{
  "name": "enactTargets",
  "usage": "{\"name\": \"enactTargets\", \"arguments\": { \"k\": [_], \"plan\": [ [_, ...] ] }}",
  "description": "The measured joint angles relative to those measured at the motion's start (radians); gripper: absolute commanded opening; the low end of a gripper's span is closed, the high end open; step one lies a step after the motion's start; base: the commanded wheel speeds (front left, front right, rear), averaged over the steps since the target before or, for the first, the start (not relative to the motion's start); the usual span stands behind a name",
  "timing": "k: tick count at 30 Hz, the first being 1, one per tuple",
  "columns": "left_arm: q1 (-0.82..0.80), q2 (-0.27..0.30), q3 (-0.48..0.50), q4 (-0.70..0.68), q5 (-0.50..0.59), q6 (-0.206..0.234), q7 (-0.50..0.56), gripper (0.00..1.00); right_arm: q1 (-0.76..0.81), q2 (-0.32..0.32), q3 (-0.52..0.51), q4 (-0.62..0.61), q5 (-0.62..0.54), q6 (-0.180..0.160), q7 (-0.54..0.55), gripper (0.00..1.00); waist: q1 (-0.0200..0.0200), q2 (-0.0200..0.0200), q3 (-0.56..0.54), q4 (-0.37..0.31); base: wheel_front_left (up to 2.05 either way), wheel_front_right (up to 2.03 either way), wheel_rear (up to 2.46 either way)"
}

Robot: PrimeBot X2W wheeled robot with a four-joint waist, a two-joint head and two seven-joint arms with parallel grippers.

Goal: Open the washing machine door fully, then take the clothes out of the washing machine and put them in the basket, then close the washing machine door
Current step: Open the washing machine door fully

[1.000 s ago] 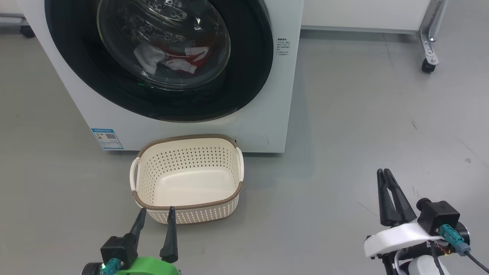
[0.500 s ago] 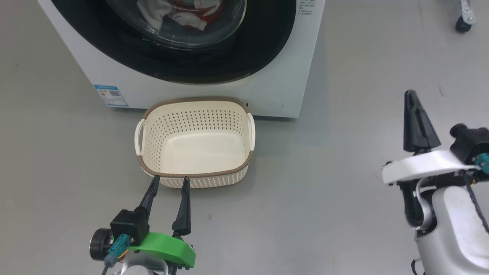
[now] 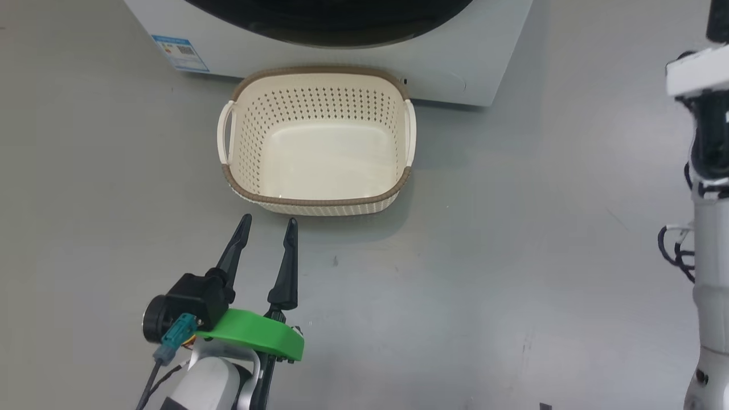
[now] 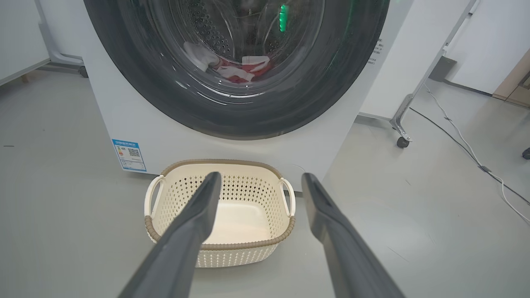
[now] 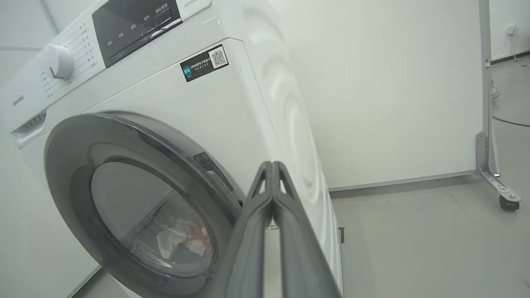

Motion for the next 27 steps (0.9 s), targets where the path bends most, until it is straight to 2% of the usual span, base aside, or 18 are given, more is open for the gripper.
{"name": "enactTargets", "arguments": {
  "k": [5, 13, 24, 27],
  "plan": [
    [-0.029, 0.0, -0.011, -0.016, -0.021, 0.002, 0.0, 1.0, -0.118, -0.007, -0.047, 0.021, 0.069, -0.004, 0.069, 0.0, 0.0, 0.0, 0.056, 0.023, 0.0, 0.0, 0.0],
    [-0.086, -0.003, -0.038, -0.03, -0.067, 0.002, 0.0, 1.0, -0.35, -0.017, -0.121, 0.11, 0.221, -0.04, 0.201, 0.0, 0.0001, 0.0, 0.173, 0.083, 0.0, 0.0, 0.0],
    [-0.121, -0.006, -0.056, -0.041, -0.1, 0.003, 0.0, 1.0, -0.536, 0.004, -0.132, 0.252, 0.359, -0.125, 0.407, 0.0, 0.0001, 0.0, 0.264, 0.152, 0.0, 0.0, 0.0],
    [-0.13, -0.008, -0.058, -0.042, -0.106, 0.003, 0.0, 1.0, -0.577, -0.005, -0.14, 0.28, 0.376, -0.134, 0.443, 0.0, 0.0, 0.0, 0.279, 0.169, 0.0, 0.0, 0.0]
  ]
}}
